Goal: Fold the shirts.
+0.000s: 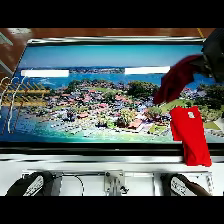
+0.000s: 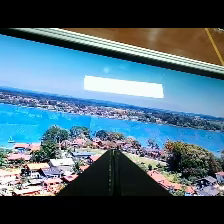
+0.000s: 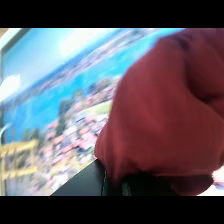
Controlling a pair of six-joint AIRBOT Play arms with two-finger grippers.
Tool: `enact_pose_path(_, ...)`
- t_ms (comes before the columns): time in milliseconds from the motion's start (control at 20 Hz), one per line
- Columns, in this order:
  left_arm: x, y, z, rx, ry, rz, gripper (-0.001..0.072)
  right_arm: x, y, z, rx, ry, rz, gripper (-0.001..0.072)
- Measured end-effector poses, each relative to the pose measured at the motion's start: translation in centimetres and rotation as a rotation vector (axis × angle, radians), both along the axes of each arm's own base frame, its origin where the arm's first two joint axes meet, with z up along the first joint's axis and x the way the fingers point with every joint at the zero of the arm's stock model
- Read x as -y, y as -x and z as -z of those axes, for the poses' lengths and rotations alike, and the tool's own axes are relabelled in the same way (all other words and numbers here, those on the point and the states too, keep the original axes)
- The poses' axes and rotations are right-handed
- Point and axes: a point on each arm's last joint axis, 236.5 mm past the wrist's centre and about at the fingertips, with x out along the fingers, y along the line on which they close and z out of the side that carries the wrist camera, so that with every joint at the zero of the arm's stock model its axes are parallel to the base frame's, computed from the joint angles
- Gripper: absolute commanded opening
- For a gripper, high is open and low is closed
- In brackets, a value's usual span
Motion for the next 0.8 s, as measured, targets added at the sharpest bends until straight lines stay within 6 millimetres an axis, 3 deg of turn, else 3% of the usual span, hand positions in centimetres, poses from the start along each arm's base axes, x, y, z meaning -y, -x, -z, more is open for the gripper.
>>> enact_pose_path(250,0.2,0.7,-0.1,0.004,-0.028,0.014,0.0032,5.6,1.6,1.4,-0.08,0.077,0.137,0.0057)
enact_pose_path(600,0.4,1.0,0.2,-0.006,-0.045,0.025,0.0032,6.6,-0.8,-0.4,0.022,0.006,0.198,0.0058)
enact_pose_path(800,0.4,1.0,0.3,-0.01,-0.046,0.027,0.0032,7.8,-1.7,1.3,-0.018,0.007,0.231,0.0058)
